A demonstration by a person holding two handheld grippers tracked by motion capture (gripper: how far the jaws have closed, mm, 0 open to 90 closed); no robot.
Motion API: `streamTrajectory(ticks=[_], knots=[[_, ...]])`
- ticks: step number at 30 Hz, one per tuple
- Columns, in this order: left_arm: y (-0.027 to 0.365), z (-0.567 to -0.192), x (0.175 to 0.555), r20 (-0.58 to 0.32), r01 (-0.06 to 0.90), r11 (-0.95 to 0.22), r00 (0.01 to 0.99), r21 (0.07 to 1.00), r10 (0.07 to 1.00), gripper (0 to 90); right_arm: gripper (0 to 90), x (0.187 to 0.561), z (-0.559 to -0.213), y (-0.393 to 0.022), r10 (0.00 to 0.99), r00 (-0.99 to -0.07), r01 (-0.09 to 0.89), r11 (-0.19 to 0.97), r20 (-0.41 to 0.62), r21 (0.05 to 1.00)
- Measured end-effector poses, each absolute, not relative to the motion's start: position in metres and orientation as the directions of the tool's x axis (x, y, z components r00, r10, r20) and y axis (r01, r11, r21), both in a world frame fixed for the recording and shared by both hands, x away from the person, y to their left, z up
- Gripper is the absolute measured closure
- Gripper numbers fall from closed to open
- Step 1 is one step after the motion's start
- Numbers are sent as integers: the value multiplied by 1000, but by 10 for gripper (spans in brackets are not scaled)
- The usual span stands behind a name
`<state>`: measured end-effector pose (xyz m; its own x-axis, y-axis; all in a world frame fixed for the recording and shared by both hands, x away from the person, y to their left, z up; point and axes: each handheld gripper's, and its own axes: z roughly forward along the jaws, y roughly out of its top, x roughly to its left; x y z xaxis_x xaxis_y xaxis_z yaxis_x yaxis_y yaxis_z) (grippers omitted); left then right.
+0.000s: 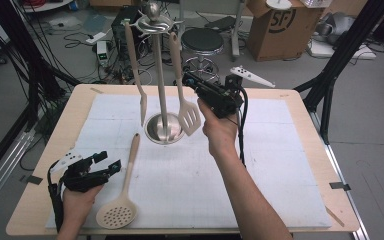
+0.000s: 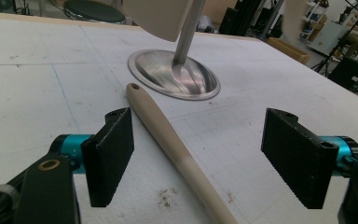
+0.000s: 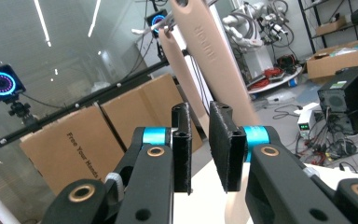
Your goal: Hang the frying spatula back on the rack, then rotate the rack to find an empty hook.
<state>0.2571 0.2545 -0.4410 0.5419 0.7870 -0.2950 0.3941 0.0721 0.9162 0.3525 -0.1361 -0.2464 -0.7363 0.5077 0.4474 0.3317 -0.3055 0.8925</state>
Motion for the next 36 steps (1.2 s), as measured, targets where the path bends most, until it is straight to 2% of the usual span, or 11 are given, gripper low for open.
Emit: streamTrajectory(ticks=[8, 15, 22, 27, 31, 36], knots=[[254, -441, 258, -294, 394, 71, 542, 916, 787, 259, 788, 357, -242, -137, 488, -736, 337, -336, 468, 880], [254, -441, 258, -296, 395, 73, 542, 916, 787, 260, 765, 358, -223, -133, 489, -752, 304, -337, 442, 891], [255, -441, 258, -301, 392, 82, 540, 916, 786, 259, 763, 365, -214, -127, 471, -753, 303, -373, 460, 877], [255, -442, 258, -300, 396, 75, 543, 915, 785, 259, 803, 372, -204, -122, 460, -759, 298, -385, 461, 874], [257, -442, 258, -304, 395, 83, 537, 915, 787, 259, 891, 376, -194, -116, 461, -760, 286, -395, 458, 873], [259, -441, 256, -305, 392, 88, 535, 916, 788, 260, 900, 379, -189, -110, 474, -758, 281, -384, 449, 879]])
